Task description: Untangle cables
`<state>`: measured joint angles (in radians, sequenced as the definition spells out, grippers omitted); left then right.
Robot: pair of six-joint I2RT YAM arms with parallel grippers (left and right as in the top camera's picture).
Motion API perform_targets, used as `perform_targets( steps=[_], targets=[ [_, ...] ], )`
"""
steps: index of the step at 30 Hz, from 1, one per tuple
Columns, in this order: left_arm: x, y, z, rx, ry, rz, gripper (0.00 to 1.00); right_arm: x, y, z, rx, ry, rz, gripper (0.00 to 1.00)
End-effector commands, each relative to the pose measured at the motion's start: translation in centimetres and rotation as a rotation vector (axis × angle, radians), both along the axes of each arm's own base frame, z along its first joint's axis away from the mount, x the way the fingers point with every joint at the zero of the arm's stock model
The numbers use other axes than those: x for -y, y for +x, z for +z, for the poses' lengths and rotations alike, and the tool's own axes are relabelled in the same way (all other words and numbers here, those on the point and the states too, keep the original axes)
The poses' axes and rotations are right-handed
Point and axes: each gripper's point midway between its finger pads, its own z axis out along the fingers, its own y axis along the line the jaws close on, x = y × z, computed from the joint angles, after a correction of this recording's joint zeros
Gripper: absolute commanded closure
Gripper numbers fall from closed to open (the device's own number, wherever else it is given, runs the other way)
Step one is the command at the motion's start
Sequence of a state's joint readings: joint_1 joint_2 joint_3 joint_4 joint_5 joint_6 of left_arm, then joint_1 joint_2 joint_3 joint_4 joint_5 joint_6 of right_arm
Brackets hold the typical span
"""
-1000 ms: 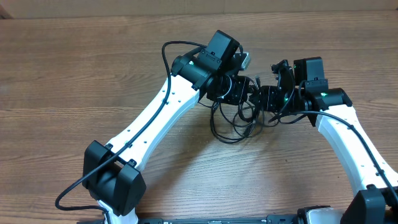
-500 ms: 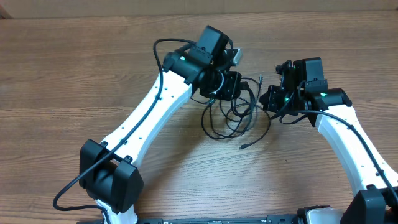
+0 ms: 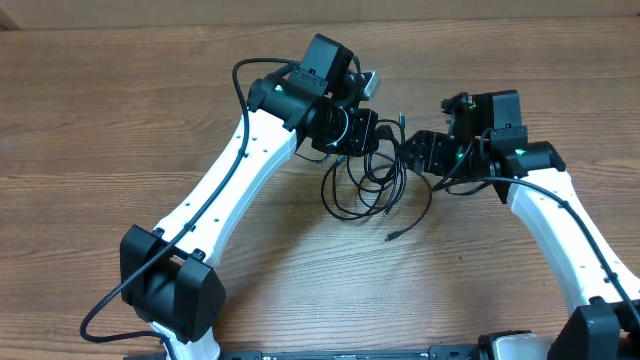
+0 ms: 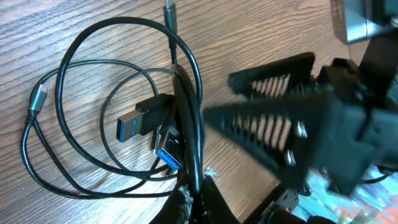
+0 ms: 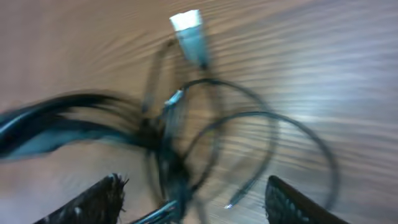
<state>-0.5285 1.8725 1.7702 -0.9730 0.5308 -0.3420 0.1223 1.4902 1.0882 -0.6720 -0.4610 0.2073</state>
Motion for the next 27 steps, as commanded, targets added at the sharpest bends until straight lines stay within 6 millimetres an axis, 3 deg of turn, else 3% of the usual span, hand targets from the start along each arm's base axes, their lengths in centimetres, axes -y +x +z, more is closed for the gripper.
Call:
perform_targets(
  steps=[1,8,14,16,18,20,21,24,27],
  targets=[
    [0.7,-0.7,2.9,0.052,-0.073,-0.056,0.96,-2.4,-0.8,1.9,0.081,0.092,0.187,0.29],
    [1.4,-1.7,4.0,0.046,-0.138,-0.111,0.96,-0.9,0.0,1.0,0.088,-0.007,0.133,0.37],
    [1.8,-2.4,5.7,0.07,-0.195,-0.157,0.96,0.5,0.7,0.4,0.1,-0.09,0.083,0.38],
    [1.8,-2.4,6.0,0.079,-0.201,-0.158,0.96,0.5,0.9,0.5,0.107,-0.089,0.083,0.5],
    [1.7,-2.5,6.1,0.083,-0.201,-0.158,0.96,0.5,1.0,0.5,0.109,-0.087,0.08,0.74],
    [1.7,-2.5,6.1,0.082,-0.201,-0.157,0.96,0.3,0.9,0.6,0.107,-0.078,0.081,0.92],
    [1.7,-2.5,6.1,0.084,-0.201,-0.157,0.96,0.2,0.8,0.6,0.106,-0.072,0.086,0.96],
    [1.3,-1.8,5.6,0.104,-0.158,-0.125,0.96,-0.6,0.2,0.8,0.088,-0.025,0.115,0.96],
    [-0.3,0.4,4.3,0.173,-0.032,-0.03,0.96,-1.5,-1.3,0.8,0.045,0.026,0.172,0.96]
  ],
)
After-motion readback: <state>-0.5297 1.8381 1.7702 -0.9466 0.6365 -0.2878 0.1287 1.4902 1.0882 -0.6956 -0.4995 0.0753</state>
